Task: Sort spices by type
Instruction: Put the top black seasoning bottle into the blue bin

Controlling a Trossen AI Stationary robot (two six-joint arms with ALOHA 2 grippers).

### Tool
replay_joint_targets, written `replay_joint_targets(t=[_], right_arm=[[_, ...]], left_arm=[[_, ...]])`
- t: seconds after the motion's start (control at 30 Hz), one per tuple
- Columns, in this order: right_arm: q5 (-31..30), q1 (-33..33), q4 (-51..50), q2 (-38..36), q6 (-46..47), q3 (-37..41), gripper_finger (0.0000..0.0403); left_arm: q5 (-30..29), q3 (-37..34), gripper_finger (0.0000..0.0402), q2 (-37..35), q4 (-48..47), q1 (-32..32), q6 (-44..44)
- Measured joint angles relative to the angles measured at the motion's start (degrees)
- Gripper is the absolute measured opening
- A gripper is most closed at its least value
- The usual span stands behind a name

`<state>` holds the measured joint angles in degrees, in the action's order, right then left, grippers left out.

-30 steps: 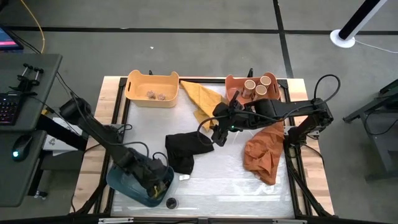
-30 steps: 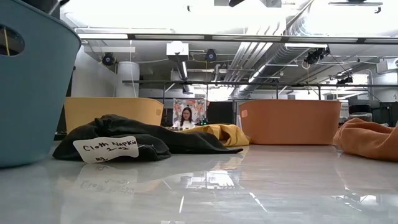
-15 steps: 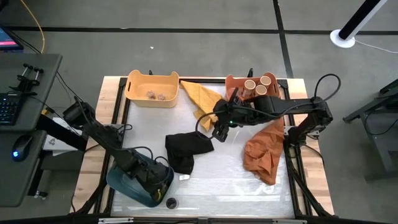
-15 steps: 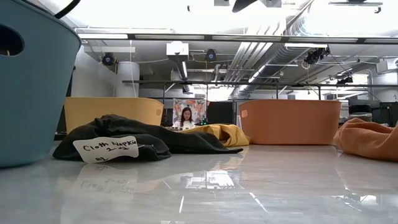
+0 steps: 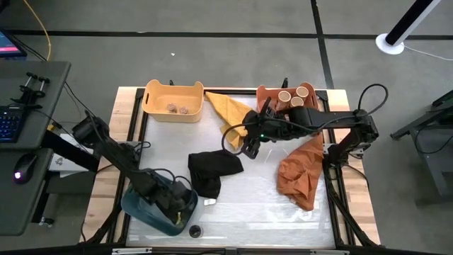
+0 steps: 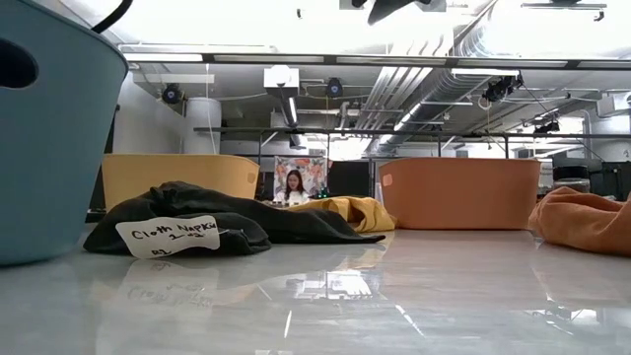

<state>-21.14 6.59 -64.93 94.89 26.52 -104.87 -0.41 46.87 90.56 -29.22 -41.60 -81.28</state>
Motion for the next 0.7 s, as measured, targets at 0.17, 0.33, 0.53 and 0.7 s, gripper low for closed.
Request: replay_joint_targets(t=[0.17, 0.33, 0.53, 0.7], right_arm=[[0.03, 0.02, 0.17, 0.00, 0.40, -0.02, 0.0229], [4.75, 0.00, 5.88, 0.00, -1.49, -0.02, 0.0229], [15.53, 0.11, 24.46, 2.18, -4.96, -0.02, 0.0229], [24.16, 0.76, 36.30, 8.07, -8.68, -0.02, 0.0229]], left_arm=[[-2.48, -0.33, 0.0170, -3.53, -8.13, 0.00, 3.55], [-9.43, -0.35, 0.0099, -11.65, -10.80, -0.56, 7.37], [-28.29, -0.33, 0.0072, -23.48, -9.65, -3.93, 14.66], [-40.70, -0.31, 0.0078, -28.42, -4.74, -7.20, 28.21]])
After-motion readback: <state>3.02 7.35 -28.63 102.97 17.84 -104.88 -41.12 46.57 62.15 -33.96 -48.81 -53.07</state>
